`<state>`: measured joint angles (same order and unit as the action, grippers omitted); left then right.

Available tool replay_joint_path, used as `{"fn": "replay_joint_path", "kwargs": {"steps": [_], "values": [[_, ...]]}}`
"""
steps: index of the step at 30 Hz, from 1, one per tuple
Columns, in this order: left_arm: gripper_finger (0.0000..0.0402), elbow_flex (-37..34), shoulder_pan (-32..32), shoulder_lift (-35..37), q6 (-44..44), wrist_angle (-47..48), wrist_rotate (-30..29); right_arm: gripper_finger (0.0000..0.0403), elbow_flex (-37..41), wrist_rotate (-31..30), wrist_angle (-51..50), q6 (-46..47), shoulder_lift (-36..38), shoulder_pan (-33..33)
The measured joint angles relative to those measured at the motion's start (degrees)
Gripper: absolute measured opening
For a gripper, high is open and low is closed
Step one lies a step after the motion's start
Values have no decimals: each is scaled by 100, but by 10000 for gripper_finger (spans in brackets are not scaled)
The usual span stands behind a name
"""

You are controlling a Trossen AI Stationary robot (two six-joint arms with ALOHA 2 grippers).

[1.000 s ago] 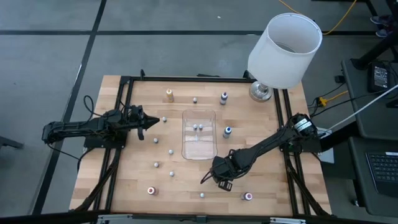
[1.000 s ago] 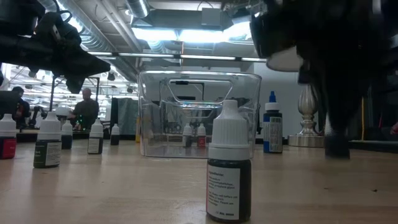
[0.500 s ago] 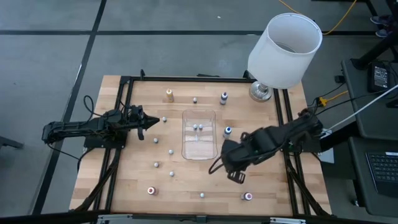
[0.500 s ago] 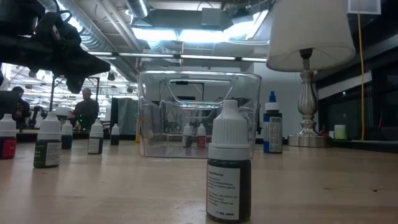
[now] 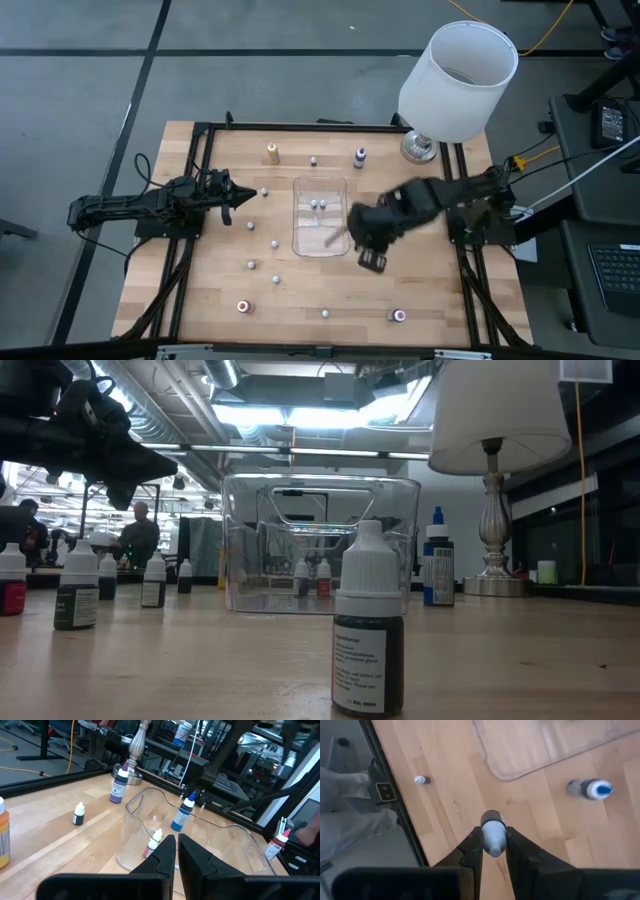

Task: Pick & Place food coloring
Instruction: Put the small blue food coloring into the transparent bin

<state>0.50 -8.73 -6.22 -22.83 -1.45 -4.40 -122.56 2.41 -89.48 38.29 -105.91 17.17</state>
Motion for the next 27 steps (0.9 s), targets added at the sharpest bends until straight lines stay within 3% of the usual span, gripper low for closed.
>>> {"fn": "replay_joint_path", "kwargs": {"steps": [3, 12, 20, 27], "values": [[18, -1, 0, 0, 1, 0, 0, 68, 0, 351, 274, -604, -45, -502], [18, -1, 0, 0, -201, 0, 0, 67, -286, 357, 693, -1884, -153, -1628], [18, -1, 0, 0, -208, -3, -17, 71, -1170, 3, 196, -2468, -641, -1924], [18, -1, 0, 0, -210, -2, -17, 72, -1112, -188, 137, -2532, -710, -1944]]}}
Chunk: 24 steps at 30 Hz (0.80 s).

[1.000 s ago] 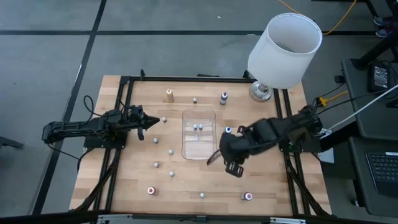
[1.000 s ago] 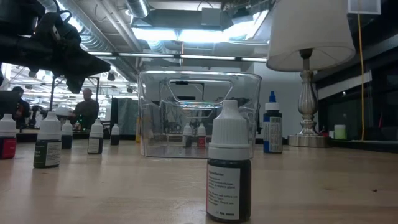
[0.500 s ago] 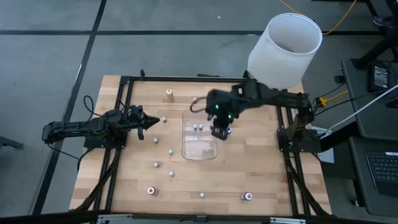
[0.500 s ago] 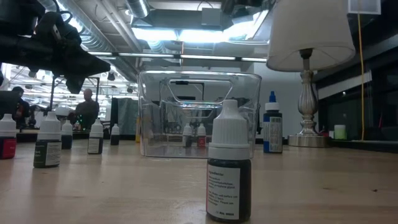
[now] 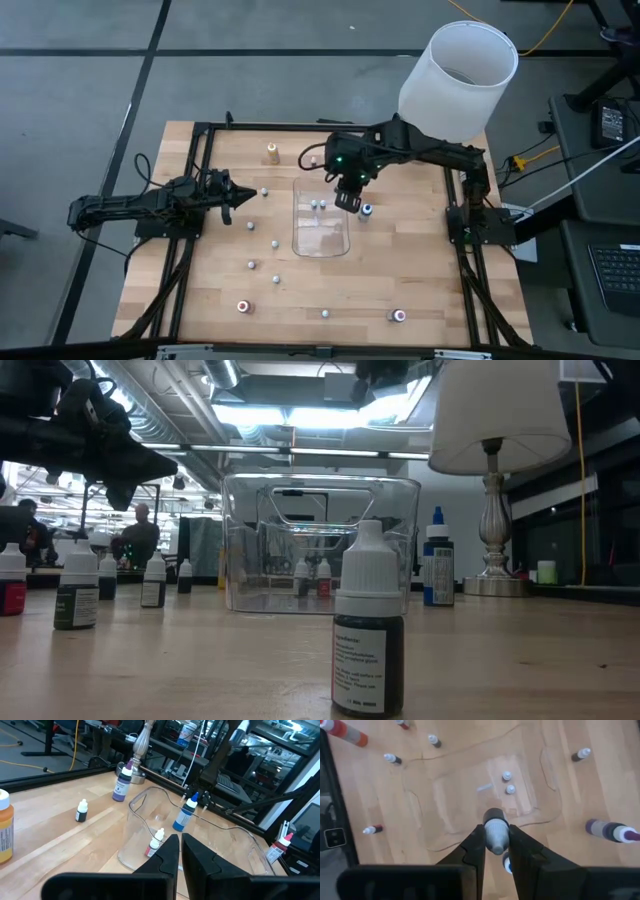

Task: Pick & Place food coloring
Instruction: Put the small blue food coloring into the transparent bin

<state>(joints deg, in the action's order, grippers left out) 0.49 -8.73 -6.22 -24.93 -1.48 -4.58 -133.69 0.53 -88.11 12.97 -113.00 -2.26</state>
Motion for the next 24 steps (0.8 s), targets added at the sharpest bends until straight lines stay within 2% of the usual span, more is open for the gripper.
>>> {"fn": "replay_joint_path", "kwargs": {"steps": [13, 24], "values": [[18, 0, 0, 0, -77, 0, -2, 71, 1224, -133, 920, -506, -1074, -101], [18, 0, 0, 0, -87, 2, 22, 72, 1322, -143, 1180, -675, -1601, -197]]}}
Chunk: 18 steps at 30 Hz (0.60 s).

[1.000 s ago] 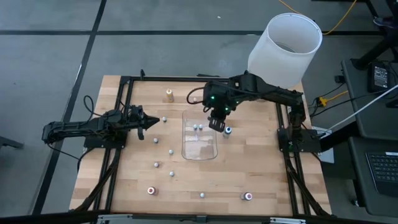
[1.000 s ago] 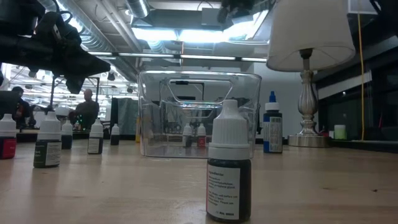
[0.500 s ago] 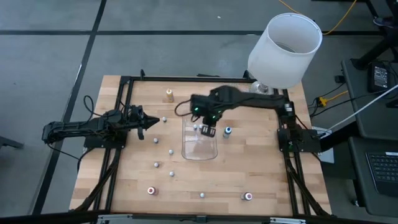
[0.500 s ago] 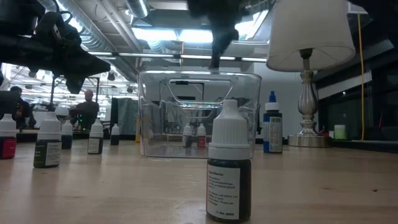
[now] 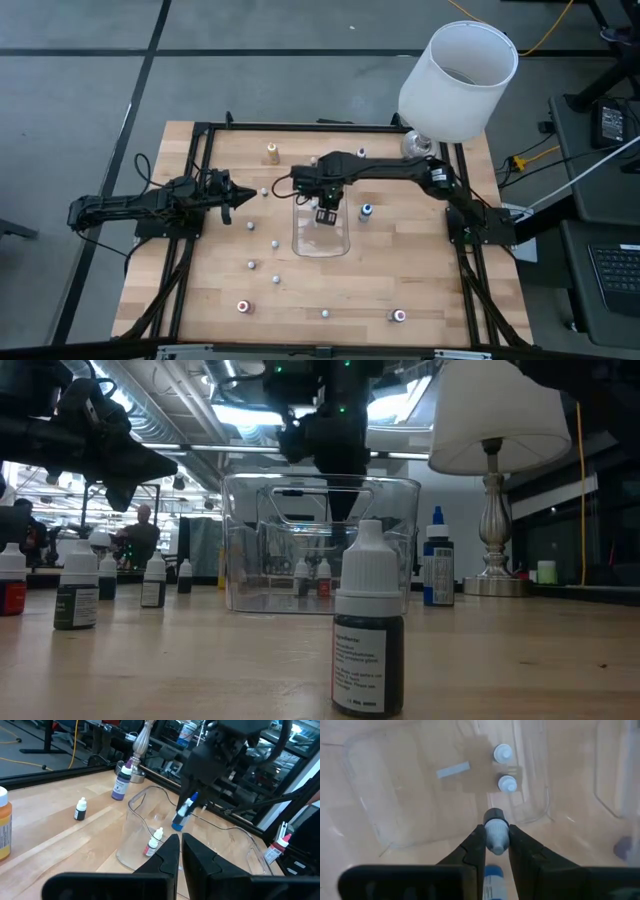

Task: Pick & Place food coloring
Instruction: Put the small blue food coloring into the transparent bin

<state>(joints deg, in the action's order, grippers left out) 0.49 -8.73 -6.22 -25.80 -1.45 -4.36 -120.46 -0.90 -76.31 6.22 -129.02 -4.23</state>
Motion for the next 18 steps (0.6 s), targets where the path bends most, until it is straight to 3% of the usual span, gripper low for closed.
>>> {"fn": "replay_joint_path", "kwargs": {"steps": [12, 18], "values": [[18, 0, 0, 0, 0, 1, 222, 74, 0, 77, 146, 77, -375, 2], [18, 0, 2, 2, 0, 2, 295, 69, 395, 249, 485, 150, -349, 5]]}}
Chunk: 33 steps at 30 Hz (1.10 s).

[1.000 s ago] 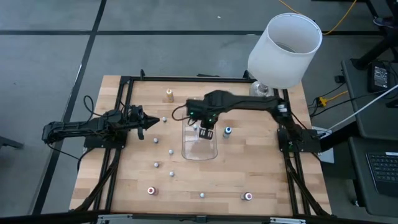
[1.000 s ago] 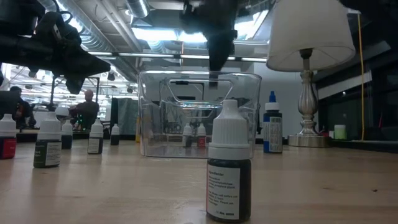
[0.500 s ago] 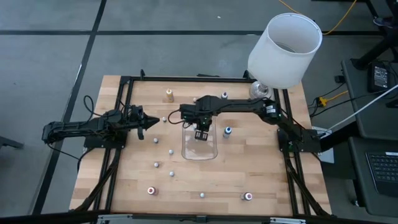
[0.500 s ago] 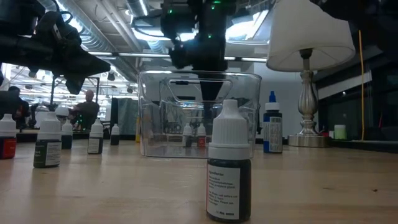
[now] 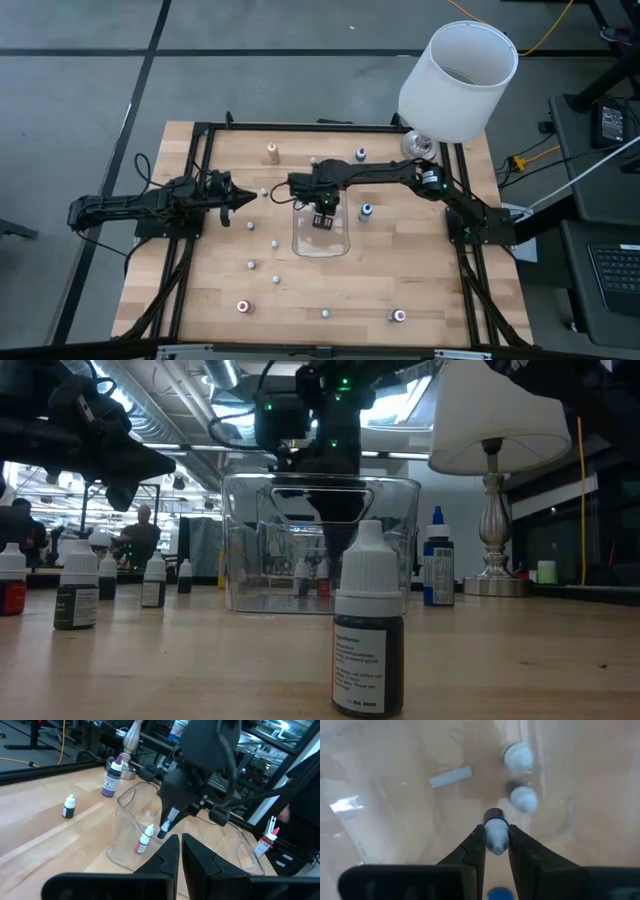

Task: Pick & Place food coloring
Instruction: Put the small blue food coloring into the transparent bin

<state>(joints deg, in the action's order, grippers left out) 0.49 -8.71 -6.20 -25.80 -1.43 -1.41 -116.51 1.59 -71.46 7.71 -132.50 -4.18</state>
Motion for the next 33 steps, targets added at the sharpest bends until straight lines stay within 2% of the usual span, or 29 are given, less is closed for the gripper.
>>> {"fn": "replay_joint_path", "kwargs": {"steps": [6, 24, 33], "values": [[18, 1, 0, 0, 0, 2, -5, 74, 399, 109, 271, 102, 6, 104], [18, 1, 0, -2, -1, 2, -13, 70, 420, -66, 437, 74, 11, -68], [18, 2, 0, -1, -59, 2, -9, 80, 420, -64, 425, 107, 11, -96]]}}
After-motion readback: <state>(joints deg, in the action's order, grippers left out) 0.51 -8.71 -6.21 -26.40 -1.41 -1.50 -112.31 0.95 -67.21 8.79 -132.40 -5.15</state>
